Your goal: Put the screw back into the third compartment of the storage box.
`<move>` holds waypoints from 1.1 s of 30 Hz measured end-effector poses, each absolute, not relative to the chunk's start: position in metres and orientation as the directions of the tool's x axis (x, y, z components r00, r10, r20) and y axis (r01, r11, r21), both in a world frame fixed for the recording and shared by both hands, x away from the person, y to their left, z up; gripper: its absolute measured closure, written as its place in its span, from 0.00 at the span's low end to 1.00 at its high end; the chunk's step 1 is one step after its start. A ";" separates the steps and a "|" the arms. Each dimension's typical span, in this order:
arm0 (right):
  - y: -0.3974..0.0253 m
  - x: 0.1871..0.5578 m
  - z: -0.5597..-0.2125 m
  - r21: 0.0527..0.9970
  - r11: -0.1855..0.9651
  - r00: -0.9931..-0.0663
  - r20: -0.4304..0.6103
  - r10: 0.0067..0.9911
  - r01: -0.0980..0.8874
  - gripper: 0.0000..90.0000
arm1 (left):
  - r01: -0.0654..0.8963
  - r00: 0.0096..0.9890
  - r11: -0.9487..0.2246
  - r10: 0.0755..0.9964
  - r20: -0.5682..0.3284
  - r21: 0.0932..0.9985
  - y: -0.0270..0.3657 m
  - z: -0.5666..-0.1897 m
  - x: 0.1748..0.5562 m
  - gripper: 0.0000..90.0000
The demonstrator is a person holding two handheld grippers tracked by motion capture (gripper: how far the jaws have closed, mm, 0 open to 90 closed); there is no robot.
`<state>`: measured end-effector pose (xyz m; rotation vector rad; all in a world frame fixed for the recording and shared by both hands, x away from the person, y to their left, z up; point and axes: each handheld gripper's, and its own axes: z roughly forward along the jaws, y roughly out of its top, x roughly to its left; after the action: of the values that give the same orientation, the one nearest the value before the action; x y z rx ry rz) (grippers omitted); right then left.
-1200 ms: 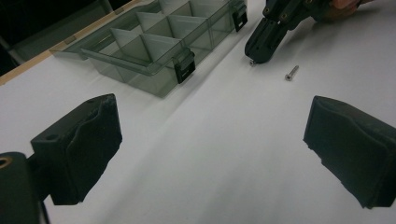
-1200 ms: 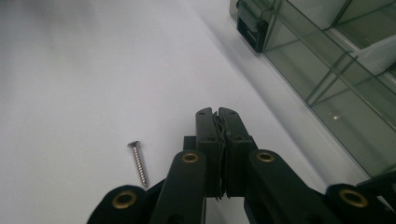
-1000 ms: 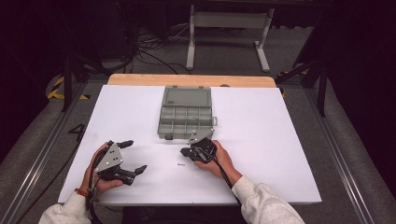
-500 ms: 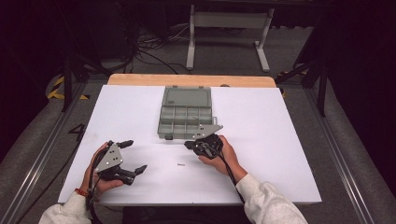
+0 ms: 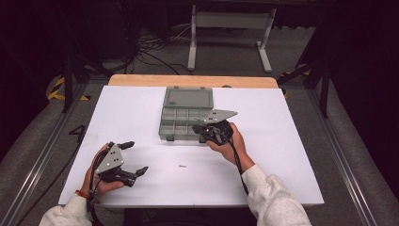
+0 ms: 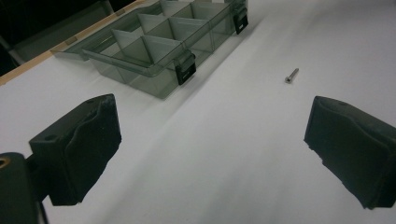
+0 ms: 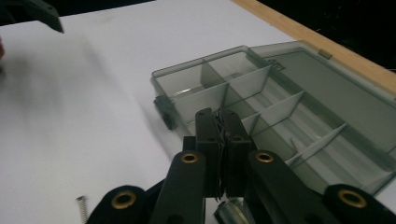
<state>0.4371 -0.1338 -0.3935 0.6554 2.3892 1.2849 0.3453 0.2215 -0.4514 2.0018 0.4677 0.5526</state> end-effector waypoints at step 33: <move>-0.115 0.517 -0.391 0.815 0.481 -0.745 -0.094 0.660 0.323 0.98 | 0.090 0.827 -0.442 0.532 0.180 0.893 0.224 -0.451 0.345 0.05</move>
<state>0.5169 -0.1151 -0.3911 0.8203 2.3337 1.1621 0.3451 0.2239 -0.4507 1.9862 0.4607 0.5448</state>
